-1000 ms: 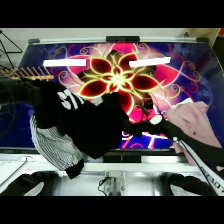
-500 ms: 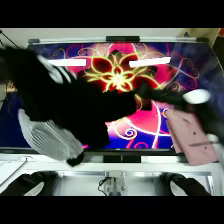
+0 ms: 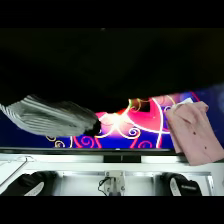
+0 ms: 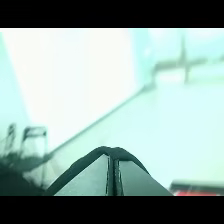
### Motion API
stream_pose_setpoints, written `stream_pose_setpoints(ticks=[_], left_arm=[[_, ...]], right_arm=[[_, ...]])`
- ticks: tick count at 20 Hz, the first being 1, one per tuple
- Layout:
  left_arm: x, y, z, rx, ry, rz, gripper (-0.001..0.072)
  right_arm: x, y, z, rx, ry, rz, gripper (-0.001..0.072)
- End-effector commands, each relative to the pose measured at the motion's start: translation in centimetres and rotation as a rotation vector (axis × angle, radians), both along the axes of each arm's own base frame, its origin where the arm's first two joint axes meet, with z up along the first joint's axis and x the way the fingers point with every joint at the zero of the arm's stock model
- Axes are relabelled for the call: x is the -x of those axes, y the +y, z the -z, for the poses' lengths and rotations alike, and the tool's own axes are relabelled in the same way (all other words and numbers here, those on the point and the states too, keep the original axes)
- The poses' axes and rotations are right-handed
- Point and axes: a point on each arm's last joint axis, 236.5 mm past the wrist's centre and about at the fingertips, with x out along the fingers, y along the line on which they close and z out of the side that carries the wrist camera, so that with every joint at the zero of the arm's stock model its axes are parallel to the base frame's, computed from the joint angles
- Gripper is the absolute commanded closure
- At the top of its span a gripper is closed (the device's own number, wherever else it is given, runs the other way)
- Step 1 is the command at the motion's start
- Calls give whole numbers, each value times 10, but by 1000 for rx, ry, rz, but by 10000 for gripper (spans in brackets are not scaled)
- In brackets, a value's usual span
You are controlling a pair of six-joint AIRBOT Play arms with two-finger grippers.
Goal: Fold the shirts.
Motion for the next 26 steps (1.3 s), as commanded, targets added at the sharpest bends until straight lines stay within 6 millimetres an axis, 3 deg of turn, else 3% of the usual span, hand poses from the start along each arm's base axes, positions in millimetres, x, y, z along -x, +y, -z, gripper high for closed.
stream_pose_setpoints(ticks=[1,3,5,6,9,12,15,16,17,18,19,20,22,26], left_arm=[[-12,7,5,-9,25,-44,665],[-36,11,11,-35,33,-92,665],[-69,5,33,-71,95,-115,664],[-90,-4,53,-89,151,-105,665],[-151,-53,149,-115,407,1,664],[-202,-103,268,-107,701,106,663],[-223,-159,359,15,971,245,632],[-223,-176,381,70,1053,297,448],[-221,-186,396,108,1117,332,190],[-219,-188,406,127,1165,352,47],[-218,-179,410,117,1189,350,40],[-217,-164,409,97,1202,348,40],[-212,-108,402,37,1247,287,42],[-178,49,409,-177,1364,-93,112]], right_arm=[[24,-10,-1,39,-1,84,645],[3,-15,48,91,207,100,645],[-17,-24,126,147,533,106,645],[-21,-31,168,181,705,105,645],[-27,-37,284,198,1152,27,644],[-41,-28,379,147,1402,-39,645],[-51,-9,463,104,1569,-63,644],[-54,-4,479,101,1599,-66,644],[-58,1,490,103,1623,-73,615],[-63,4,495,91,1632,-79,516],[-68,3,496,79,1626,-74,235],[-74,-1,493,82,1605,-67,121],[-86,-12,476,107,1543,-51,122],[-109,-27,424,119,1389,-3,122]])
